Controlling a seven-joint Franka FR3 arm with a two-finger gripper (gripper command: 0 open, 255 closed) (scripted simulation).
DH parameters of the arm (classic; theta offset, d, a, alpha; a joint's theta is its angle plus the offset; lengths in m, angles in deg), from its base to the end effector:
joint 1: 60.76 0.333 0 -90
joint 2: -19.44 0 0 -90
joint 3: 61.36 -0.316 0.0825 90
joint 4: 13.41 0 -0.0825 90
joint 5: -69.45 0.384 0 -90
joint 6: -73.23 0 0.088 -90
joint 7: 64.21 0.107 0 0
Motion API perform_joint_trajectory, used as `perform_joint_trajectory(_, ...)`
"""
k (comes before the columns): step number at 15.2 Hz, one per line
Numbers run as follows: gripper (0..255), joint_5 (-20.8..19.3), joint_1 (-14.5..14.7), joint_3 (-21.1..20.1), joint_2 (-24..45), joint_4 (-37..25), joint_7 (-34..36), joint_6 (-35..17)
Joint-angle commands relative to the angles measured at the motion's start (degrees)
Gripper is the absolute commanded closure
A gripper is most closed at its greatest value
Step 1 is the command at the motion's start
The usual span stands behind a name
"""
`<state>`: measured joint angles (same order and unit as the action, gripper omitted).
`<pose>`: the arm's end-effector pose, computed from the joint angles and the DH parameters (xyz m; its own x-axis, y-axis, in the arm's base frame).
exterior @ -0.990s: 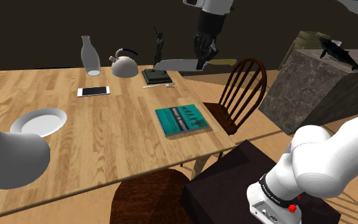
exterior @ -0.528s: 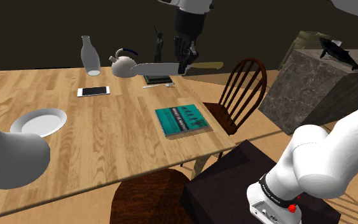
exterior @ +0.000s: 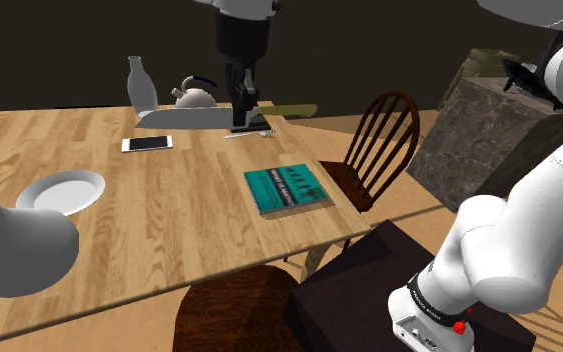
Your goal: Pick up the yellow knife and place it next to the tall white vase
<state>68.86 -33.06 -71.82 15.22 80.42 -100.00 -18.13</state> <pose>0.4183 0.3321 0.6344 0.2765 0.9610 0.0099 0.9603 -0.2767 0.0363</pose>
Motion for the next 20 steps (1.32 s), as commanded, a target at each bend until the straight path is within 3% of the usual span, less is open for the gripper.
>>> perform_joint_trajectory(1, 255, -0.7, 1.1, -1.4, 3.9, -4.7, 2.6, 0.9)
perform_joint_trajectory(6, 255, -3.4, 4.7, -4.3, 13.8, -17.1, 8.7, 3.9)
perform_joint_trajectory(10, 255, -6.6, 9.1, -5.8, 23.9, -31.1, 13.1, 8.3)
perform_joint_trajectory(12, 255, -8.6, 12.1, -6.1, 30.5, -41.2, 14.8, 12.0)
perform_joint_trajectory(13, 255, -11.0, 16.1, -5.8, 39.3, -55.9, 15.7, 17.9)
perform_joint_trajectory(16, 255, -9.7, 14.4, -6.0, 35.0, -45.8, 16.1, 12.3)
perform_joint_trajectory(20, 255, -8.9, 13.0, -6.2, 31.9, -37.5, 16.3, 7.0)
